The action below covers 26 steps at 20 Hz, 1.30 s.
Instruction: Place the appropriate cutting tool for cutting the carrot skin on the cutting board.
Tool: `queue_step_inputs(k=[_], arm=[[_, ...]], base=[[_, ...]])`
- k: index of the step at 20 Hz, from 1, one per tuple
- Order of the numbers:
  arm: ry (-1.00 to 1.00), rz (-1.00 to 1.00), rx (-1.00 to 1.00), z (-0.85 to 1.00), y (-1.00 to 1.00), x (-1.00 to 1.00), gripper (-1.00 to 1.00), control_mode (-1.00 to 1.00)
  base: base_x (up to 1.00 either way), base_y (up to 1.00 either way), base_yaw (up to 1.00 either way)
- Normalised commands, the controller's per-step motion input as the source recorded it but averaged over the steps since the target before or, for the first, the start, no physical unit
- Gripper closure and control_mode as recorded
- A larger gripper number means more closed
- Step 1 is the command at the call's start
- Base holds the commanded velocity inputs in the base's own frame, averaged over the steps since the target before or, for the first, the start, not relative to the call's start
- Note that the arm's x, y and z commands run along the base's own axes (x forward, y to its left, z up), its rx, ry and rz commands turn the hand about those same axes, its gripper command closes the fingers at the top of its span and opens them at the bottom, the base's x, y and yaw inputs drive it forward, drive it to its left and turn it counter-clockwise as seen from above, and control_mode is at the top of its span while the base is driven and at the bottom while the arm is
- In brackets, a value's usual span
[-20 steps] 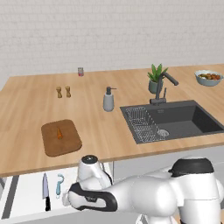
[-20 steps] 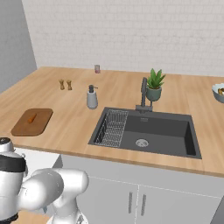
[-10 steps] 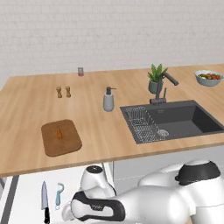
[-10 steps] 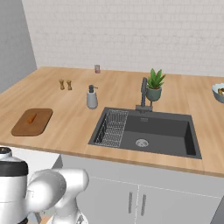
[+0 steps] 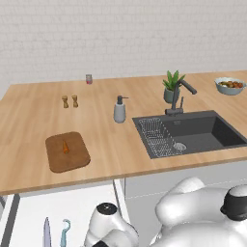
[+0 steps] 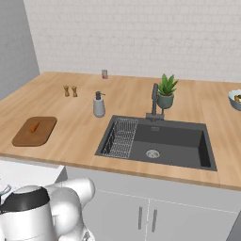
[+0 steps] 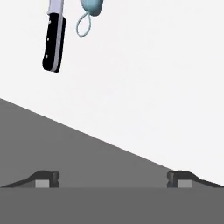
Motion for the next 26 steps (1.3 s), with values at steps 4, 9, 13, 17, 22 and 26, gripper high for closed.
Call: queue_step_inputs(k=[4,9,13,17,22,26], arm=[[-0.07,-0.01,-0.07,0.75,0.0,0.29,-1.0,-1.0],[-0.03,-0.07,-0.04,0.53,0.0,0.9,-1.0,-1.0],[0.0,-0.13,-0.01,0.06,0.0,0.7,-1.0,-1.0],[0.07,-0.06,0.0,-0.08,0.02,0.6,-1.0,-1.0],[0.03,0.0,-0.01,-0.3,0.07,0.27,-1.0,-1.0],[0.18,0.0,-0.09,-0.21,0.43,0.28,-1.0,-1.0]], base=[[0.0,0.0,0.0],[0.0,0.0,0.0],[0.0,0.0,0.0],[0.0,0.0,0.0],[0.0,0.0,0.0],[0.0,0.0,0.0]])
